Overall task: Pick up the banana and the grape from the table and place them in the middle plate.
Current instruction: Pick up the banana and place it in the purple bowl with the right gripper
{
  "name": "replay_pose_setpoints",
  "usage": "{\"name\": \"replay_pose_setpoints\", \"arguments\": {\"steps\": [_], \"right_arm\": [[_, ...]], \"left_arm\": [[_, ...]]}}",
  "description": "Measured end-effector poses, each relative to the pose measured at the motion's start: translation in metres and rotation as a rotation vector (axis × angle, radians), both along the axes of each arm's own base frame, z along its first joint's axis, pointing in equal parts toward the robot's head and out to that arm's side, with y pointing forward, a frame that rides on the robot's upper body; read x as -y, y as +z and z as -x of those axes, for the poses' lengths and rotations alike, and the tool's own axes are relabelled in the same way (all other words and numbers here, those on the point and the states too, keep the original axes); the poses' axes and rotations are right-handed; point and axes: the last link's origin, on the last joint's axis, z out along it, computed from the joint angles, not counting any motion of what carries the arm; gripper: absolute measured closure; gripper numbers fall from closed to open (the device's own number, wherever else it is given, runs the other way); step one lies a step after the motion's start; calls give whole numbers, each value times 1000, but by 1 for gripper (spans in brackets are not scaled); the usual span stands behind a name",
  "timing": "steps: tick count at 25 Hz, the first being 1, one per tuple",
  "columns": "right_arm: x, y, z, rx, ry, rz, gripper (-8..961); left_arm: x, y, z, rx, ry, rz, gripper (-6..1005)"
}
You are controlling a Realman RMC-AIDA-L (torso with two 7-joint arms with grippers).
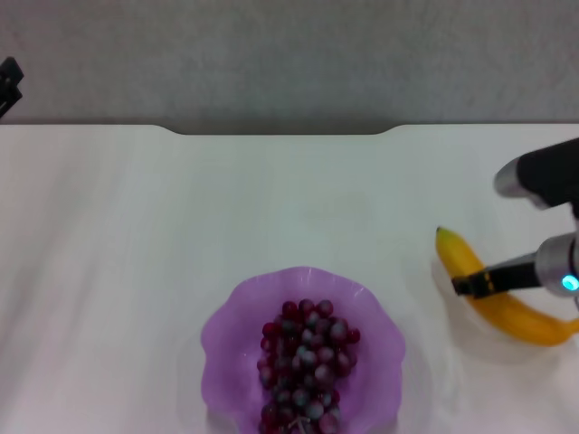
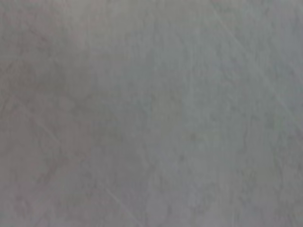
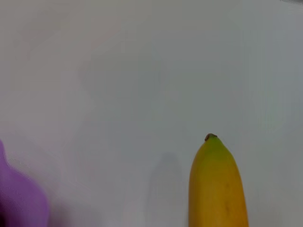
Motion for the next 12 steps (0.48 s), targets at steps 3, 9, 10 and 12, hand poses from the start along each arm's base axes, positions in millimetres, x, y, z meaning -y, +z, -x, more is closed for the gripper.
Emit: {"name": "replay_pose_setpoints", "arguments": {"steps": [3,9,10,12], "right_arm": [[3,20,14,9,52,-32,454],[7,32,46,51,150,-16,449],[8,31,51,54,166,-7,448],[11,27,59,63,197,15,446]], "left_arm": [[1,0,-1,1,-1,-1,180],[1,1,0,-1,-1,-3,181],[1,1,0,-1,0,-3,181],[1,1,-1,-1,-1,-3,181]]}}
